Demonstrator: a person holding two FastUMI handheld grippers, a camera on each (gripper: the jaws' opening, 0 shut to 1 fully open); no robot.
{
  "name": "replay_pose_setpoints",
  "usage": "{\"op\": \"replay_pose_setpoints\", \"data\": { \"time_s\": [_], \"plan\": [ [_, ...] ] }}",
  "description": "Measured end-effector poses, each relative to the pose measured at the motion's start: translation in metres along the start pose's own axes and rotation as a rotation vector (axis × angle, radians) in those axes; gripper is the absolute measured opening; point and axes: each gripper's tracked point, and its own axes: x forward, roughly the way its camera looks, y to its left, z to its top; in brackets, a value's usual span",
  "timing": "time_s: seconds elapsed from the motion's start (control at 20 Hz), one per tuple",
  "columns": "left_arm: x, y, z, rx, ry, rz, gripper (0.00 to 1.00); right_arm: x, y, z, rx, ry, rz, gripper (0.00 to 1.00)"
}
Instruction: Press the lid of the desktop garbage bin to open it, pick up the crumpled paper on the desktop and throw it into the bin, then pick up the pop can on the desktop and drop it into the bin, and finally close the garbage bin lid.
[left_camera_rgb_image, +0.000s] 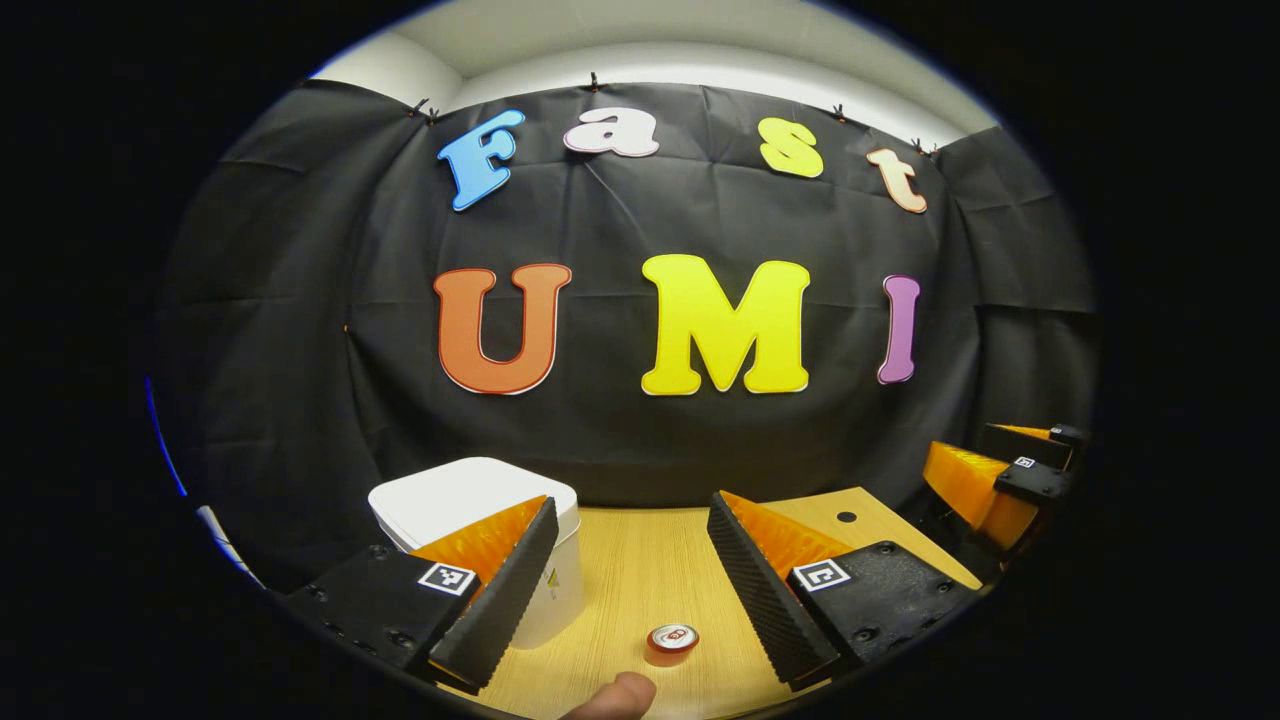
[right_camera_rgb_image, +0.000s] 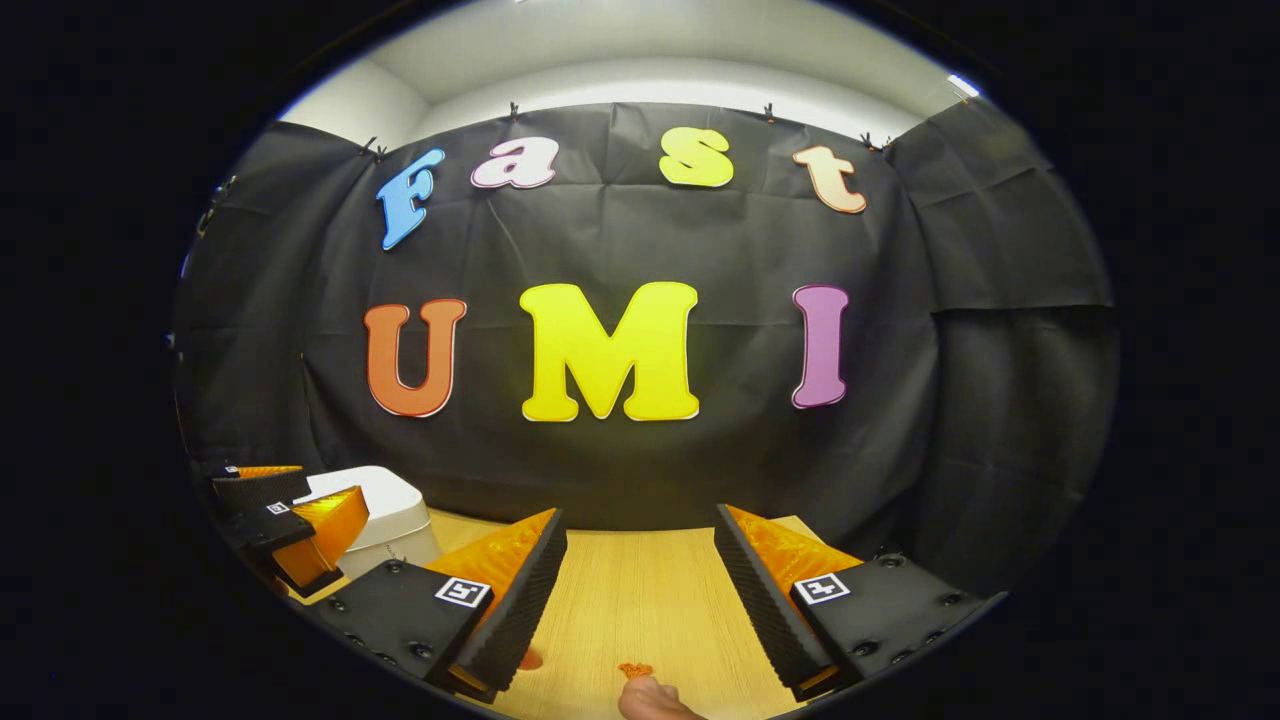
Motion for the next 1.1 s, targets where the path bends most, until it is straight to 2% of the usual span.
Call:
{"op": "replay_pose_setpoints", "data": {
  "time_s": [0.35, 0.8, 0.9, 0.95, 1.05, 1.1],
  "plan": [
    [0.000, -0.004, -0.005, 0.007, 0.013, -0.005, 0.99, 0.000, -0.002, -0.006, -0.003, 0.018, 0.004, 0.94],
    [0.011, 0.010, -0.005, -0.028, 0.000, 0.027, 0.98, 0.005, -0.004, -0.011, 0.001, 0.041, -0.006, 0.94],
    [0.020, 0.013, -0.010, -0.016, 0.029, 0.024, 0.89, 0.009, -0.001, -0.012, -0.005, 0.044, -0.004, 0.93],
    [0.023, 0.017, -0.013, -0.006, 0.035, 0.029, 0.81, 0.010, 0.000, -0.013, -0.009, 0.045, -0.003, 0.93],
    [0.031, 0.026, -0.016, -0.003, 0.047, 0.035, 0.70, 0.013, 0.002, -0.016, -0.015, 0.051, -0.003, 0.94],
    [0.036, 0.030, -0.020, -0.008, 0.058, 0.036, 0.67, 0.016, 0.004, -0.017, -0.017, 0.056, -0.003, 0.94]
  ]
}}
